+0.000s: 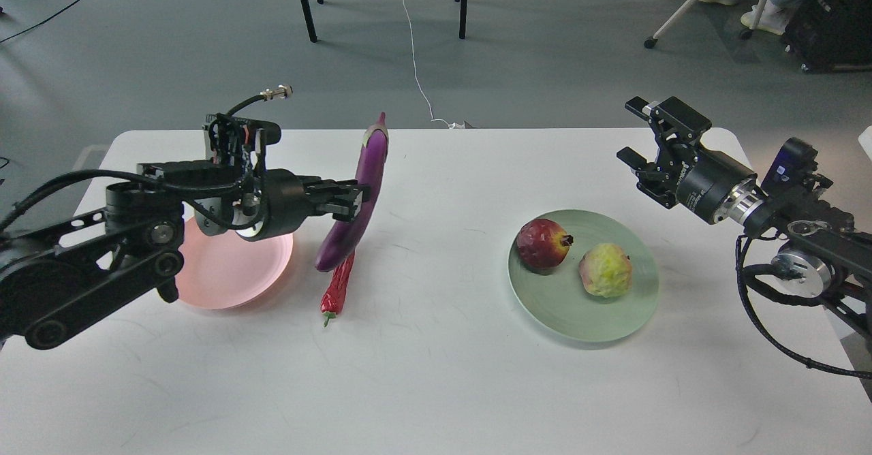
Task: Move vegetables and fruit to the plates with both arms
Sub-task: 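Grasp the eggplant with the left gripper and lift it onto the pink plate, then release the eggplant on the pink plate and raise the left gripper, then lower the left gripper onto the red chili pepper, then grasp the chili pepper and place it on the pink plate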
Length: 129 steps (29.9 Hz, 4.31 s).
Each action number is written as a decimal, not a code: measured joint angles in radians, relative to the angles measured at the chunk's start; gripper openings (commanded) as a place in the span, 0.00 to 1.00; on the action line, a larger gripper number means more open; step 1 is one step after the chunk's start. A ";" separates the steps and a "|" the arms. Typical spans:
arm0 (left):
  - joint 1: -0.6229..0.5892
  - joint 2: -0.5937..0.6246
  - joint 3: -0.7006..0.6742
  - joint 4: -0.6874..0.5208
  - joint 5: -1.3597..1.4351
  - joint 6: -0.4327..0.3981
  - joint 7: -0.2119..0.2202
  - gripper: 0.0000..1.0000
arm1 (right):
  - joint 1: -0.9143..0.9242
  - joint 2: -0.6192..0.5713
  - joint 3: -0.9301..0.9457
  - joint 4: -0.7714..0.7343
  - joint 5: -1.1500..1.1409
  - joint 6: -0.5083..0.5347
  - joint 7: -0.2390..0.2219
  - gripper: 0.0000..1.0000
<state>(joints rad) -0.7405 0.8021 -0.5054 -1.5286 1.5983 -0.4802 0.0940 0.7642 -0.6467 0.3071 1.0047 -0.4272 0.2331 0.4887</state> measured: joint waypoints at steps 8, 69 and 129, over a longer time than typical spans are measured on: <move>0.007 0.150 0.103 0.144 0.015 0.011 -0.115 0.21 | 0.000 0.019 0.000 -0.002 -0.001 0.000 0.000 0.96; 0.048 -0.241 0.185 0.235 0.112 0.103 -0.002 0.92 | -0.011 0.003 0.010 0.006 -0.001 0.000 0.000 0.96; 0.114 -0.041 -0.137 0.131 -0.635 0.241 -0.190 0.99 | -0.021 0.021 0.086 0.002 0.018 -0.014 0.000 0.96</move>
<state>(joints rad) -0.6260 0.7611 -0.6420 -1.3978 0.9630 -0.2394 -0.0959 0.7434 -0.6253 0.3930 1.0071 -0.4089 0.2196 0.4888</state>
